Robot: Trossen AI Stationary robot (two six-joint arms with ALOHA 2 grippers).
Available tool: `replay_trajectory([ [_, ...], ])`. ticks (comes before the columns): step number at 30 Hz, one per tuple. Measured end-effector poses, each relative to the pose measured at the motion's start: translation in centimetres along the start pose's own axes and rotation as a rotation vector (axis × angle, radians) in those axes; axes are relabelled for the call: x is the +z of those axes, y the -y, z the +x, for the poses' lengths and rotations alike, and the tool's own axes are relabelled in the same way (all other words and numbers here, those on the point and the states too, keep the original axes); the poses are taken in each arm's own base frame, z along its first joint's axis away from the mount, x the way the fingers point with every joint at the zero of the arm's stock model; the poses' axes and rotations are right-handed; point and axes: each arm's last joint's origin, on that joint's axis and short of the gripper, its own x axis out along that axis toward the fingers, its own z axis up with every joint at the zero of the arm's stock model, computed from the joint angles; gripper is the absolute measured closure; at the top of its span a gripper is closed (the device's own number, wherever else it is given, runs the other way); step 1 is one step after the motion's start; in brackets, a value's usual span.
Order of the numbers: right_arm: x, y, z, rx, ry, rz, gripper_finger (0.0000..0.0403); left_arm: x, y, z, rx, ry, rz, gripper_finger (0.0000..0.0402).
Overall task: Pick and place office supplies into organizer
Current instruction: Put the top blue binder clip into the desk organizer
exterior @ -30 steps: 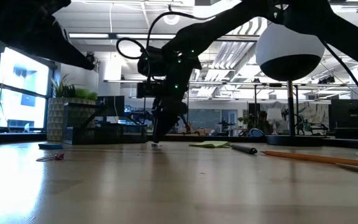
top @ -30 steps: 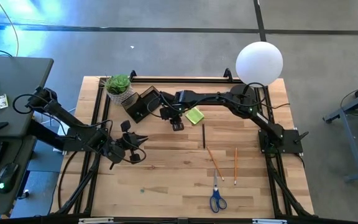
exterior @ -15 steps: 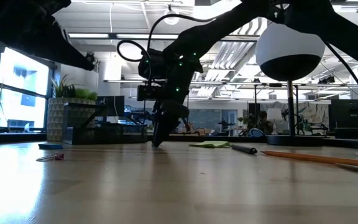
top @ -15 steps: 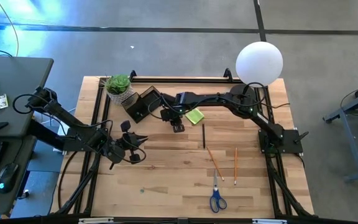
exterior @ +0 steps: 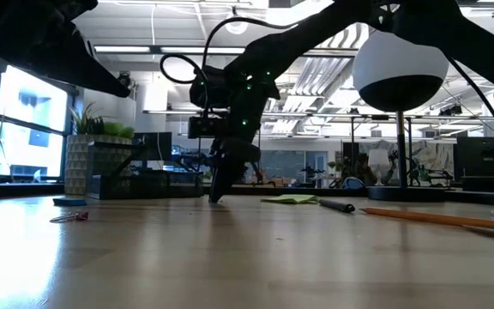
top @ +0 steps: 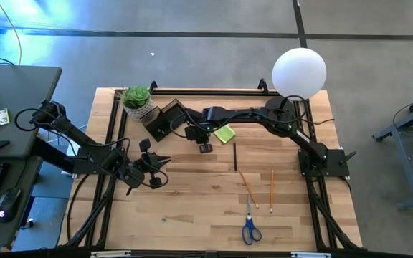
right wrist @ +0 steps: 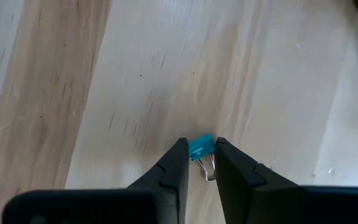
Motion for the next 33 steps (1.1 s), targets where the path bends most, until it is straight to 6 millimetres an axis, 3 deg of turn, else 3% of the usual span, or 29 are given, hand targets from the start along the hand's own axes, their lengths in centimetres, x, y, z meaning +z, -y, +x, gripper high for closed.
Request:
replay_trajectory([
  [5, 1.2, 0.1, -0.7, -0.020, 0.050, 0.007, 0.0330, 0.1, -0.2, -0.2, -0.001, 0.008, 0.011, 0.0376],
  [16, 6.3, 1.3, -5.0, -0.139, 0.406, -0.017, 0.0338, 1.9, -2.3, -2.4, -0.056, 0.042, -0.046, 0.0376],
  [27, 8.1, 3.3, -6.8, -0.245, 0.690, 0.059, 0.0328, 2.2, -2.6, -2.9, -0.080, 0.060, -0.069, 0.0376],
  [33, 8.2, 3.6, -6.4, -0.240, 0.725, 0.101, 0.0328, 2.7, -3.2, -3.4, -0.089, 0.102, -0.069, 0.0376],
])
